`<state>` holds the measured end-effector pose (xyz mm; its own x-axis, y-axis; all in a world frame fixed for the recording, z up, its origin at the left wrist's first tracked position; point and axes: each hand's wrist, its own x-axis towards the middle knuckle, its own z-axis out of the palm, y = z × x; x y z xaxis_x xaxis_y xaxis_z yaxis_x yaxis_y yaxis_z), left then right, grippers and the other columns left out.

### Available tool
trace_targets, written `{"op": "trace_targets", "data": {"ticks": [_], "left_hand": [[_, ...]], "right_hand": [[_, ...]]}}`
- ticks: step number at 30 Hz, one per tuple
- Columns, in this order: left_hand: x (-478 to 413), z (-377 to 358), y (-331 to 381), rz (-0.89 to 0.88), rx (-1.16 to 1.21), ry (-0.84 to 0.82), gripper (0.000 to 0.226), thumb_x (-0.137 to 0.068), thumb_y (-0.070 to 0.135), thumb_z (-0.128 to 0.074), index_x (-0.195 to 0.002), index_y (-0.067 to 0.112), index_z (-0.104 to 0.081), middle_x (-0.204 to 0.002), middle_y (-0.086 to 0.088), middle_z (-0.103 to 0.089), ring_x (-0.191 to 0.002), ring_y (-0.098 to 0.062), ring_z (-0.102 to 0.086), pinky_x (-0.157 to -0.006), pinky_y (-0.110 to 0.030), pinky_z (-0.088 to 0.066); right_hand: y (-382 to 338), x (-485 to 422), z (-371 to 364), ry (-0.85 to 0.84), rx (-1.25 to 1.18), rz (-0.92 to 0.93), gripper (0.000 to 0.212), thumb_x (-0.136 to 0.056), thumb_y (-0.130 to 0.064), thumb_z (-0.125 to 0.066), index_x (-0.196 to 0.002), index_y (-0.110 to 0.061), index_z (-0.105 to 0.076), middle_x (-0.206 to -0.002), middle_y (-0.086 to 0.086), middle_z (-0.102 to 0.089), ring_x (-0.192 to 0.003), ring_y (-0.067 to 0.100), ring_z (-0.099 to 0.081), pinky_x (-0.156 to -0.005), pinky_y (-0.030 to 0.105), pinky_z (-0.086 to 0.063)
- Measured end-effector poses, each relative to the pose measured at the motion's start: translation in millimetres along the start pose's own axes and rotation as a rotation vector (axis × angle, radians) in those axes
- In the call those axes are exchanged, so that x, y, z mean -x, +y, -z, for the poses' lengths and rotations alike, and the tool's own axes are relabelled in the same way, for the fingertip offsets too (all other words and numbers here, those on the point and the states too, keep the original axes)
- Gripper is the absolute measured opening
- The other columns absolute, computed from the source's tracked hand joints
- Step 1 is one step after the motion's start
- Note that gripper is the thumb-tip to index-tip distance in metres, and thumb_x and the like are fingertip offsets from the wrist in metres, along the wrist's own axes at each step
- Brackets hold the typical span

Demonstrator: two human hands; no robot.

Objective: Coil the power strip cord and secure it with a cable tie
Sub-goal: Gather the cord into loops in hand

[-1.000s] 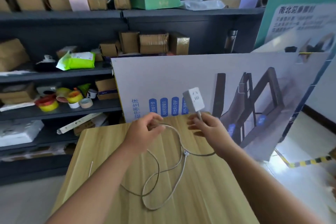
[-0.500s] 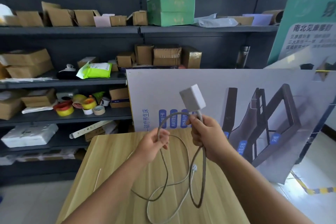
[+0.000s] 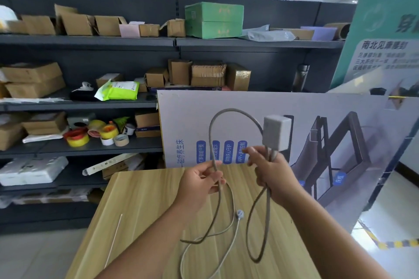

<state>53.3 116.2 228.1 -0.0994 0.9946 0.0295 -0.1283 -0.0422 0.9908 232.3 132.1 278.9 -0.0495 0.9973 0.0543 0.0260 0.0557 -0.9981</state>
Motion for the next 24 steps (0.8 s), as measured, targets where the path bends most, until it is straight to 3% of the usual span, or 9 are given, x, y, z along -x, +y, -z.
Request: {"op": "trace_targets", "data": {"ticks": [2,6,10,13,15,17,21,22,24], "left_hand": [[3.1,-15.0,6.4,-0.070,-0.076,-0.020,0.023,-0.090,0.009,-0.065,-0.107,0.022,-0.072,-0.065,0.003,-0.062,-0.073,-0.018,-0.068,-0.072,-0.035,-0.061],[9.0,-26.5,0.0,-0.354,-0.533,-0.097,0.024,-0.098,0.028,-0.051,-0.115,0.027,-0.069,-0.091,0.004,-0.069,-0.086,-0.006,-0.065,-0.080,-0.024,-0.052],[11.4,-20.3,-4.5,-0.498,-0.898,-0.117,0.024,-0.099,0.018,-0.047,-0.114,0.020,-0.066,-0.096,0.005,-0.046,-0.095,-0.014,-0.053,-0.085,-0.031,-0.050],[13.4,-20.2,-5.6,-0.424,-1.018,-0.218,0.051,-0.092,0.006,-0.046,-0.141,0.022,-0.043,-0.113,0.001,-0.040,-0.110,-0.018,-0.046,-0.097,-0.035,-0.046],[15.6,-20.2,-12.6,-0.305,-0.882,-0.195,0.063,-0.091,0.007,-0.043,-0.149,0.026,-0.030,-0.128,0.000,-0.039,-0.118,-0.017,-0.044,-0.102,-0.033,-0.043],[21.8,-15.2,-33.3,-0.120,-0.679,-0.064,0.053,-0.093,0.012,-0.042,-0.143,0.028,-0.038,-0.130,0.001,-0.041,-0.122,-0.017,-0.047,-0.099,-0.030,-0.042],[44.4,3.0,-109.3,0.743,-0.193,0.239,0.045,-0.092,0.033,-0.057,-0.130,0.010,-0.048,-0.105,-0.008,-0.048,-0.091,-0.027,-0.054,-0.072,-0.033,-0.045],[46.7,6.0,-121.0,0.954,0.057,0.219,0.051,-0.092,0.038,-0.057,-0.129,0.004,-0.048,-0.097,-0.014,-0.052,-0.083,-0.030,-0.055,-0.069,-0.036,-0.045],[46.2,6.2,-130.7,1.072,0.418,0.088,0.060,-0.095,0.044,-0.049,-0.129,-0.006,-0.044,-0.090,-0.023,-0.061,-0.075,-0.033,-0.062,-0.066,-0.040,-0.046]], "right_hand": [[7.1,6.9,-14.5,-0.053,-0.035,-0.007,0.015,-0.095,-0.022,-0.059,-0.094,-0.016,-0.072,-0.075,0.007,-0.061,-0.040,0.007,-0.035,-0.039,0.023,-0.032],[19.0,12.1,-22.3,-0.116,0.023,-0.051,0.018,-0.094,-0.022,-0.063,-0.087,-0.011,-0.075,-0.057,-0.001,-0.058,-0.044,0.010,-0.040,-0.042,0.025,-0.033],[24.2,13.8,-9.9,-0.158,0.047,-0.135,0.024,-0.087,-0.023,-0.071,-0.082,0.001,-0.072,-0.061,0.005,-0.059,-0.051,0.014,-0.041,-0.045,0.027,-0.035],[21.9,18.6,-6.7,-0.156,0.096,-0.111,0.023,-0.082,-0.018,-0.075,-0.068,-0.004,-0.065,-0.052,0.000,-0.048,-0.045,0.009,-0.040,-0.045,0.025,-0.034],[17.4,17.4,-4.4,-0.067,0.124,-0.060,0.028,-0.084,-0.017,-0.074,-0.062,-0.008,-0.059,-0.044,-0.009,-0.041,-0.041,0.005,-0.038,-0.049,0.022,-0.031],[9.6,15.1,0.8,0.029,0.122,-0.027,0.029,-0.089,-0.024,-0.069,-0.063,-0.011,-0.066,-0.043,-0.013,-0.041,-0.043,0.003,-0.039,-0.052,0.020,-0.031],[-9.7,18.2,11.1,0.091,0.052,0.040,0.046,-0.095,-0.038,-0.056,-0.058,-0.013,-0.068,-0.045,-0.011,-0.041,-0.049,0.010,-0.033,-0.051,0.021,-0.031],[-14.4,20.4,12.4,0.089,0.040,0.061,0.047,-0.096,-0.037,-0.054,-0.057,-0.013,-0.066,-0.043,-0.013,-0.040,-0.048,0.008,-0.033,-0.050,0.019,-0.030],[-21.3,26.1,12.7,0.083,0.000,0.123,0.049,-0.097,-0.038,-0.053,-0.055,-0.016,-0.065,-0.043,-0.012,-0.039,-0.047,0.007,-0.034,-0.053,0.020,-0.031]]}}
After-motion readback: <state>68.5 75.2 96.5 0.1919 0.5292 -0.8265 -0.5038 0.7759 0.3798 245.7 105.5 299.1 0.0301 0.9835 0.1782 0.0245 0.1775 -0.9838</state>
